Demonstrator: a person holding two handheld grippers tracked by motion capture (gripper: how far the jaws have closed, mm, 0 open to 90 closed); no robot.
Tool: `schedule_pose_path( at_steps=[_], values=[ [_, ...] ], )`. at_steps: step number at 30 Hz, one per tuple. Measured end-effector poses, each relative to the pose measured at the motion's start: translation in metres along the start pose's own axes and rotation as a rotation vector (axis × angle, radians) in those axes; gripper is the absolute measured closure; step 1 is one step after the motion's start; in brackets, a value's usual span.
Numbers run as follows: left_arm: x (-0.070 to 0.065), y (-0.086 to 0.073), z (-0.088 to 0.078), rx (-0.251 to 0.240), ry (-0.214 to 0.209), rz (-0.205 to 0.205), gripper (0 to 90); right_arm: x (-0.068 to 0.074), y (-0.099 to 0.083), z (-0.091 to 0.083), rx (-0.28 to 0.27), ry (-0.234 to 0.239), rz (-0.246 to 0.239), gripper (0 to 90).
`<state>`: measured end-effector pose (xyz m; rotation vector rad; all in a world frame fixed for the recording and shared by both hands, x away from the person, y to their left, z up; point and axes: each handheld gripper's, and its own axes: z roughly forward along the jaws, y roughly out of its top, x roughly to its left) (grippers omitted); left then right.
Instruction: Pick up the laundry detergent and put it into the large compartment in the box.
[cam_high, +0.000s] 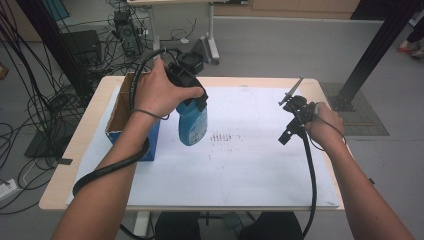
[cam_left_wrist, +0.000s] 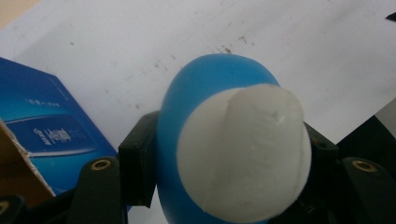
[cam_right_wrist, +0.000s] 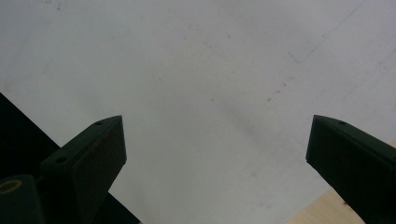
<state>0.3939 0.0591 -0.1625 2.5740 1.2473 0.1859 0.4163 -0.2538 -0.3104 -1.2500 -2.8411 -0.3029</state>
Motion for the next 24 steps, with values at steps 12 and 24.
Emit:
schedule_pose_path(
  at_steps=[12, 24],
  values=[
    [-0.008, 0.017, -0.047, -0.031, 0.011, 0.006, 37.4, 0.001, 0.000, -0.001, -0.010, 0.002, 0.000, 5.0],
    [-0.013, 0.027, -0.077, -0.057, 0.018, 0.003, 37.4, 0.000, 0.000, -0.001, -0.019, 0.007, 0.000, 5.0]
  ],
)
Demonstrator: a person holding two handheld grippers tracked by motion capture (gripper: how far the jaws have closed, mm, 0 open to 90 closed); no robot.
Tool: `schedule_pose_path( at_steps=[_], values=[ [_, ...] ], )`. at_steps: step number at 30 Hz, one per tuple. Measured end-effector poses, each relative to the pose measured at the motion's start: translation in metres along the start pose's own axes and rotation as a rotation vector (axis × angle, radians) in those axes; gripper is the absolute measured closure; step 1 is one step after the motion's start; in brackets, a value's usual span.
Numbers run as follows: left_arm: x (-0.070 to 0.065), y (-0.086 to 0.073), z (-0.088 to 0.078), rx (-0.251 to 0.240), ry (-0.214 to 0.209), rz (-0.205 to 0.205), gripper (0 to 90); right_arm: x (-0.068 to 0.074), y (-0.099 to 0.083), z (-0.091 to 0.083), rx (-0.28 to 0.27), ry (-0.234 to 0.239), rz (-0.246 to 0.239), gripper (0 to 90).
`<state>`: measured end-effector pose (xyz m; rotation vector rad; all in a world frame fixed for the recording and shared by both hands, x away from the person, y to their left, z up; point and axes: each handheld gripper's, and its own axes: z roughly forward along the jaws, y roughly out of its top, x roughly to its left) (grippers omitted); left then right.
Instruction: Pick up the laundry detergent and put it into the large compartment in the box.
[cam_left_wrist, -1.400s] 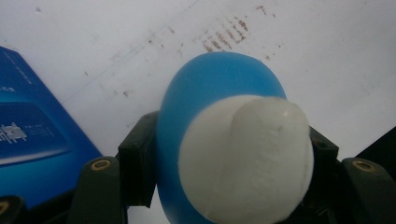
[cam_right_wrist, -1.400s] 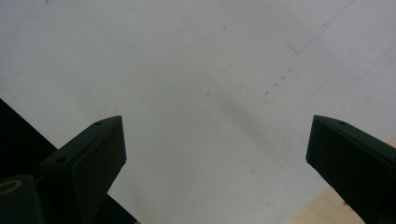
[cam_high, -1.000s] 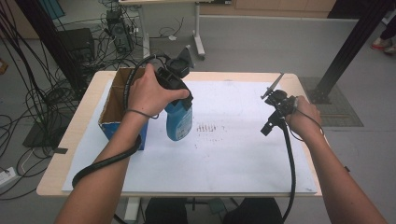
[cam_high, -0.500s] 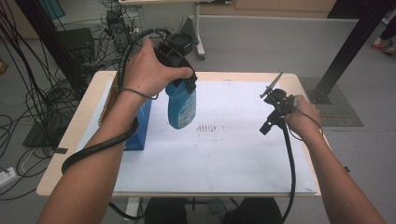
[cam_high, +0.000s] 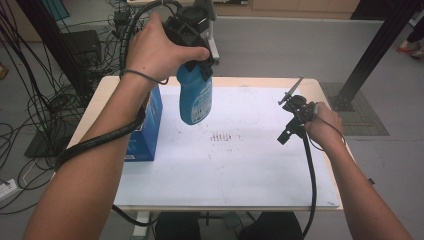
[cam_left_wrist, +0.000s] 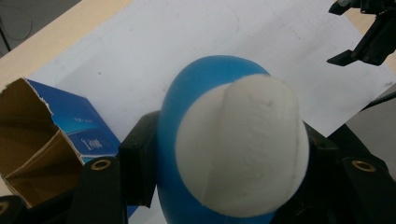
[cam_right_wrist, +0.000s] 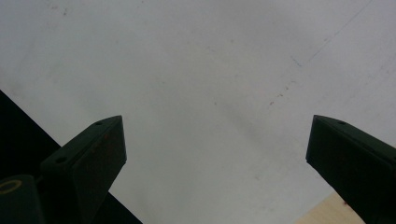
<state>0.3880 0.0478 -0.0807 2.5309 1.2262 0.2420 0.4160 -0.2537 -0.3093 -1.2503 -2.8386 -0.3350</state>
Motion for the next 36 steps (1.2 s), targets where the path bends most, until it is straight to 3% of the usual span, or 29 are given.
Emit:
schedule_pose_path(
  at_steps=[9, 17, 26, 36],
  values=[
    [0.006, 0.000, -0.004, 0.003, 0.000, -0.024, 37.5, 0.000, 0.000, 0.001, -0.003, 0.007, 0.002, 5.0],
    [0.024, -0.008, -0.009, -0.002, 0.020, -0.084, 37.5, -0.001, -0.002, 0.001, -0.015, 0.015, 0.003, 5.0],
    [0.054, -0.020, -0.018, -0.009, 0.073, -0.186, 37.5, -0.002, -0.003, 0.000, -0.021, 0.014, 0.005, 4.9],
    [0.102, -0.038, -0.026, -0.007, 0.110, -0.347, 37.5, -0.001, -0.003, 0.000, -0.022, 0.017, 0.004, 4.9]
  ],
)
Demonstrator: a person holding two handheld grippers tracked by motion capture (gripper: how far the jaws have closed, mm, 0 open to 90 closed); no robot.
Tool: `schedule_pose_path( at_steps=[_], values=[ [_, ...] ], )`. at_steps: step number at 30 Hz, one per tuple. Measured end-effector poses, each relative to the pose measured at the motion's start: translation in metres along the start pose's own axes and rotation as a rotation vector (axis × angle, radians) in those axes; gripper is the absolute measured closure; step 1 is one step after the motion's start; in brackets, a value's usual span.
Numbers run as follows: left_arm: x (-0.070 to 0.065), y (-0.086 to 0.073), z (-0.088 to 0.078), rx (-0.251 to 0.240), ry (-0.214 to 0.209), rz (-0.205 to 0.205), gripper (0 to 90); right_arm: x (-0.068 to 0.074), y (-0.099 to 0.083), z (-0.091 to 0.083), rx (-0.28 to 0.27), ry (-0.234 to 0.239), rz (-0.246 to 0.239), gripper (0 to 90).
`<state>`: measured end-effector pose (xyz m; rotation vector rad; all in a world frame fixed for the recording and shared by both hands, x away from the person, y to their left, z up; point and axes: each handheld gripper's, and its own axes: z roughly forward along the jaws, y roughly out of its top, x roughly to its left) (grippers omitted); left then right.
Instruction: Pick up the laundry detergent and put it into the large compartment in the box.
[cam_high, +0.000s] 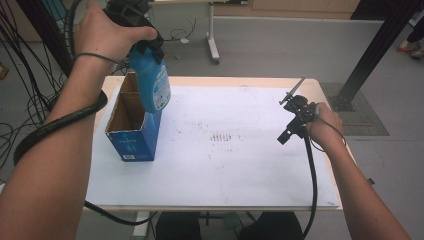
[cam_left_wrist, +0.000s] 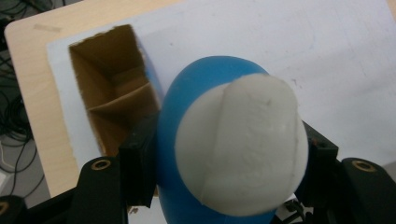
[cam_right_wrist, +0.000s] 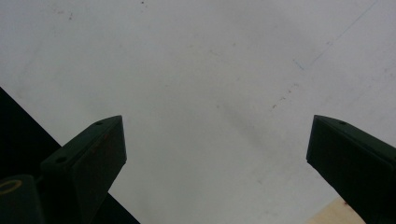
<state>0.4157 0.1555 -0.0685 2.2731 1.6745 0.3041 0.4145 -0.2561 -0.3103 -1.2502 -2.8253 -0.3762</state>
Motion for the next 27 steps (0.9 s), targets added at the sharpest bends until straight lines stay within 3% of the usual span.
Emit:
schedule_pose_path(
  at_steps=[8, 15, 19, 23, 27],
  values=[
    [0.033, 0.000, -0.010, -0.002, 0.061, -0.101, 37.5, -0.002, -0.001, -0.001, -0.003, -0.001, 0.001, 4.8],
    [0.055, -0.003, -0.018, -0.004, 0.082, -0.178, 37.5, -0.002, 0.000, 0.000, -0.004, 0.003, 0.000, 4.8],
    [0.064, -0.004, -0.013, 0.002, 0.099, -0.207, 37.5, -0.003, 0.000, 0.001, -0.003, 0.005, 0.002, 4.8],
    [0.073, -0.007, -0.006, 0.006, 0.088, -0.236, 37.5, -0.003, -0.001, 0.001, -0.006, 0.007, 0.001, 4.8],
    [0.078, -0.009, 0.002, 0.010, 0.093, -0.244, 37.5, -0.006, -0.003, 0.001, -0.006, 0.005, 0.008, 4.8]
  ],
)
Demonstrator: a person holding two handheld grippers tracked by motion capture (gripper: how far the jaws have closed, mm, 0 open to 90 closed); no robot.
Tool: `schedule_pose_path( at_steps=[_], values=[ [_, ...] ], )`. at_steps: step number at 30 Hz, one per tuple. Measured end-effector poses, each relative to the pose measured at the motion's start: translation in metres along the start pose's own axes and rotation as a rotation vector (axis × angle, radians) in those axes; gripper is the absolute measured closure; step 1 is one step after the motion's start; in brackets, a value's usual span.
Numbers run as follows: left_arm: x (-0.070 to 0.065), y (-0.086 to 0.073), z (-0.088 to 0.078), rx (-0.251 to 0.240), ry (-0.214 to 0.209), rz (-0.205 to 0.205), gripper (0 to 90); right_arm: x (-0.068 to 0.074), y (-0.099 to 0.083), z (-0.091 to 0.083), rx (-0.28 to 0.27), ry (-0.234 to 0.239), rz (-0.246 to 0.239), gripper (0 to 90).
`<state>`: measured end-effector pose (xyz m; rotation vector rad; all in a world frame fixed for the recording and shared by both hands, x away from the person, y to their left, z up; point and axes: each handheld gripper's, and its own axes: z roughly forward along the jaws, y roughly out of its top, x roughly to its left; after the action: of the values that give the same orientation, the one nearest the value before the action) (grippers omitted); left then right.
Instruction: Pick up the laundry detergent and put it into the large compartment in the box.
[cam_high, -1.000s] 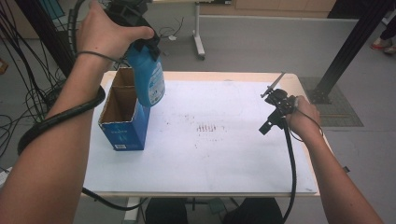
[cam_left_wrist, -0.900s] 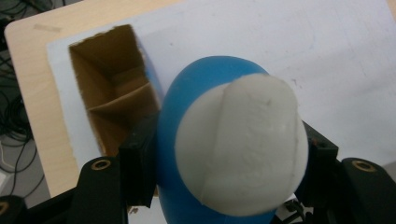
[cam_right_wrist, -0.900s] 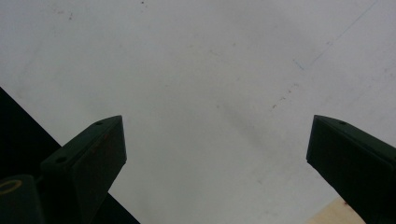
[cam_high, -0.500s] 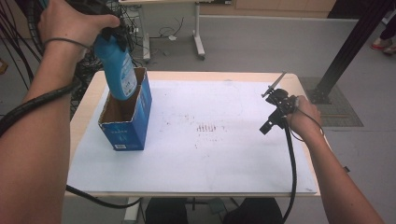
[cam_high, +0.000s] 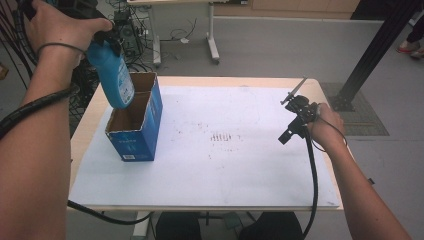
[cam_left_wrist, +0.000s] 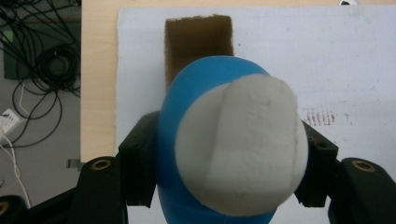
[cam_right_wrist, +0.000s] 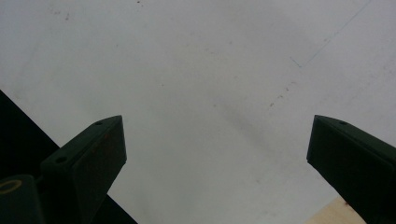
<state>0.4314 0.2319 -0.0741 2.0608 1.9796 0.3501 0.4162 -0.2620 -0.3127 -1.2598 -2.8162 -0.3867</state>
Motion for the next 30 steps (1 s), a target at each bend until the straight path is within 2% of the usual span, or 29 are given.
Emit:
schedule_pose_path(
  at_steps=[7, 14, 30],
  values=[
    [0.001, -0.002, 0.015, 0.007, -0.011, -0.009, 37.5, -0.001, 0.000, 0.001, 0.001, 0.000, 0.003, 4.8],
    [-0.002, -0.005, 0.033, 0.018, -0.001, -0.004, 37.5, -0.002, 0.000, 0.003, 0.002, 0.005, 0.006, 4.8],
    [-0.002, -0.018, 0.083, 0.068, -0.009, -0.009, 37.5, -0.005, -0.005, 0.009, 0.006, 0.009, 0.012, 4.8]
  ],
)
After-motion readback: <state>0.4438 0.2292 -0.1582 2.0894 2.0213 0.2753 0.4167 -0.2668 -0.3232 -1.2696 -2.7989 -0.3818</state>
